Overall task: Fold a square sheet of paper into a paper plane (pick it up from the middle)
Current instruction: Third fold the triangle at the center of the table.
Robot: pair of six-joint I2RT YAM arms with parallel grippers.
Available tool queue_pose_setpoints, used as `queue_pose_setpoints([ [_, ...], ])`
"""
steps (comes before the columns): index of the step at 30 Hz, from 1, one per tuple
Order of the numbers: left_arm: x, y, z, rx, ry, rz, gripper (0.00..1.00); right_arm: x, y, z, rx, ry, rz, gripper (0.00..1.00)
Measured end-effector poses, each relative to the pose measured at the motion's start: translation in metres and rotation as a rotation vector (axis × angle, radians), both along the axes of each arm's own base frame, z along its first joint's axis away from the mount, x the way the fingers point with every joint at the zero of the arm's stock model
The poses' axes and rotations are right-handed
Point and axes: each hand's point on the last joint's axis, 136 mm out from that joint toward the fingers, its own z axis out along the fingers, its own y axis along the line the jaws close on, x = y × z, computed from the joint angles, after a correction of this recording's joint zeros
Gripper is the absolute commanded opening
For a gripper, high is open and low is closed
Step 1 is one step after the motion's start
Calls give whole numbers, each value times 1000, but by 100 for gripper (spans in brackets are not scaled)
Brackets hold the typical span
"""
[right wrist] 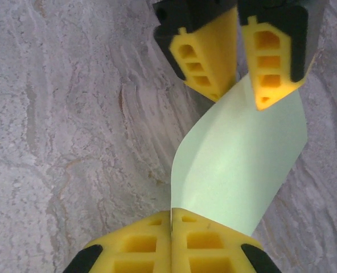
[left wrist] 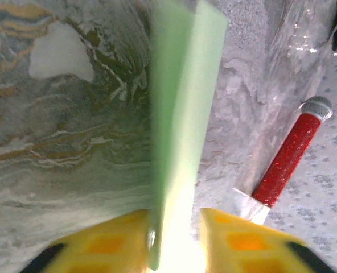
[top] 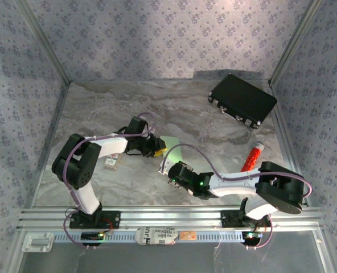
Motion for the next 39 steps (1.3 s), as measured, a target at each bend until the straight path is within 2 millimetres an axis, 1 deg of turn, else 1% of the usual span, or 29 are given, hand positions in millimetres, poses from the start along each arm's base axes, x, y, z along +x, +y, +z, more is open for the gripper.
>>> queue_pose_setpoints([
  [2, -2, 5, -2, 31, 0, 5, 57, -3, 0, -2, 18, 27, -7, 5],
  [5, -3, 14, 6, 69, -23, 15, 65, -8, 0, -7, 55, 87, -21, 5],
  [6, -3, 17, 10, 77, -36, 21, 66, -10, 0, -9, 66, 111, -26, 5],
  [9, -1, 24, 20, 95, -71, 37, 66, -14, -1, -15, 100, 187, -48, 5],
  [11, 0, 27, 23, 104, -81, 45, 65, -16, -2, -19, 122, 235, -67, 5],
  [15, 0, 30, 23, 115, -86, 45, 57, -19, -3, -24, 168, 328, -104, 5],
  [20, -2, 27, 24, 106, -93, 26, 38, -18, -4, -27, 242, 445, -147, 5],
  [23, -6, 20, 27, 88, -97, 1, 29, -14, -5, -26, 299, 521, -180, 5],
  [25, -9, 11, 30, 74, -100, -26, 25, -11, -5, -25, 342, 570, -194, 5],
  [28, -7, -7, 34, 57, -104, -65, 19, -5, -2, -19, 413, 629, -201, 5],
  [31, -3, -22, 30, 51, -100, -101, 15, -2, -1, -16, 468, 672, -203, 5],
  [34, -1, -31, 19, 60, -79, -123, 12, -3, -3, -16, 495, 710, -202, 3],
  [39, 0, -36, -2, 89, -42, -145, 11, -6, -2, -17, 525, 748, -193, 3],
])
